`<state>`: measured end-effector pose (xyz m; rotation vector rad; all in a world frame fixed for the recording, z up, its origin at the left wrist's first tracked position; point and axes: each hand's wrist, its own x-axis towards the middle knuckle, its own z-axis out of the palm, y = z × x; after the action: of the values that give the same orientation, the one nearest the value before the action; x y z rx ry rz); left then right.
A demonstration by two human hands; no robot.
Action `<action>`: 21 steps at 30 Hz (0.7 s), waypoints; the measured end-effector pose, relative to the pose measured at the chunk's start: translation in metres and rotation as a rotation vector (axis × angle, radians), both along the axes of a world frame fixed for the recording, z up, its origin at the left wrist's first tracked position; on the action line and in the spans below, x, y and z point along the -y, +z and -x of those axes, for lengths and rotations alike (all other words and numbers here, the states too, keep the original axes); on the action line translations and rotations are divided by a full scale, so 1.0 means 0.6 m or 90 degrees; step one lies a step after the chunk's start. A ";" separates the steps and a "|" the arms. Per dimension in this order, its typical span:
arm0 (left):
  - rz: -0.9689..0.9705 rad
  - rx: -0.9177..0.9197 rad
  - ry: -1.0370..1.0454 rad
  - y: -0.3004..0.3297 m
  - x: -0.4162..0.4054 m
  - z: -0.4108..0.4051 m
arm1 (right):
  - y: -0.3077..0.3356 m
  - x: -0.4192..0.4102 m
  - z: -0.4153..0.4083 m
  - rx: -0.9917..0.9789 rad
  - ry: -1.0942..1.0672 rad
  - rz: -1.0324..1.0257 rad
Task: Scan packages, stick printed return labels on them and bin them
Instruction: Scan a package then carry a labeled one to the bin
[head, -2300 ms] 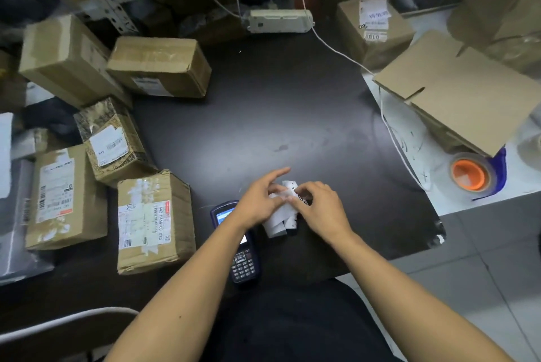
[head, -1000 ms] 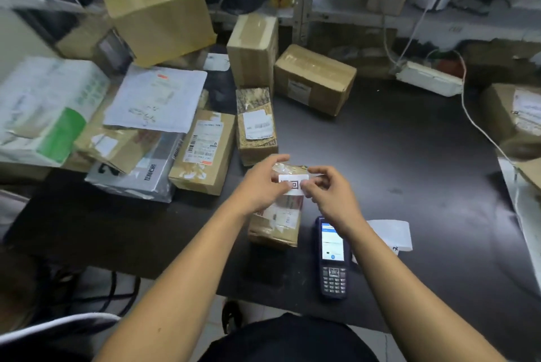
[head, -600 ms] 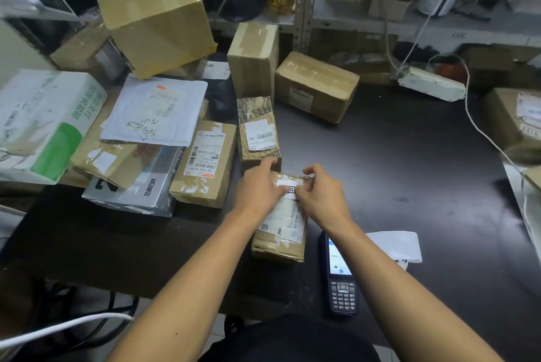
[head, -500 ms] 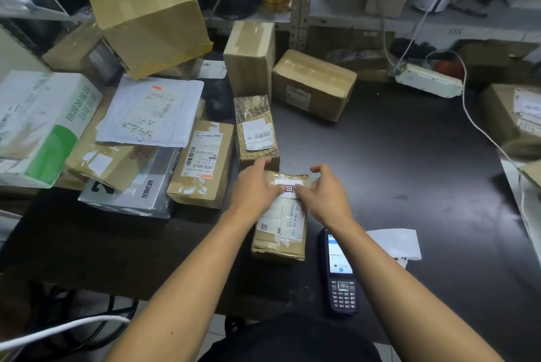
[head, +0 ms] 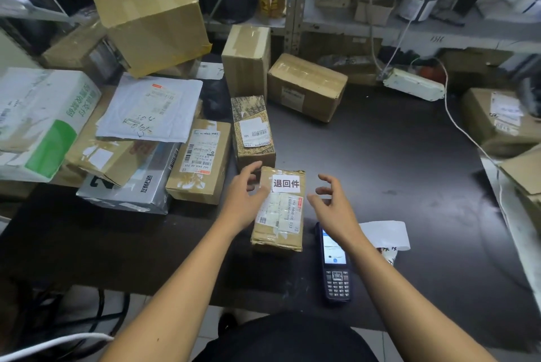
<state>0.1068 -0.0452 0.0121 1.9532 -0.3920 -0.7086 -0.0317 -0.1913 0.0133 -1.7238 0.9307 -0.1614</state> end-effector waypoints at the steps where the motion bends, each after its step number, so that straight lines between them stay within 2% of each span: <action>1: 0.008 0.002 -0.021 -0.004 -0.009 0.008 | -0.002 -0.006 0.011 0.009 0.033 -0.007; 5: 0.063 -0.086 -0.090 -0.013 -0.045 0.039 | -0.013 -0.040 0.040 0.007 0.142 -0.052; 8: 0.084 -0.137 -0.121 -0.021 -0.061 0.053 | -0.013 -0.062 0.049 0.034 0.164 -0.100; 21: 0.116 -0.133 -0.126 -0.025 -0.114 0.063 | -0.002 -0.134 0.048 0.030 0.127 -0.061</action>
<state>0.0693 0.0230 -0.0031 1.6648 -0.5080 -0.9605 -0.0605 -0.1108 0.0121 -1.7054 0.7163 -0.0251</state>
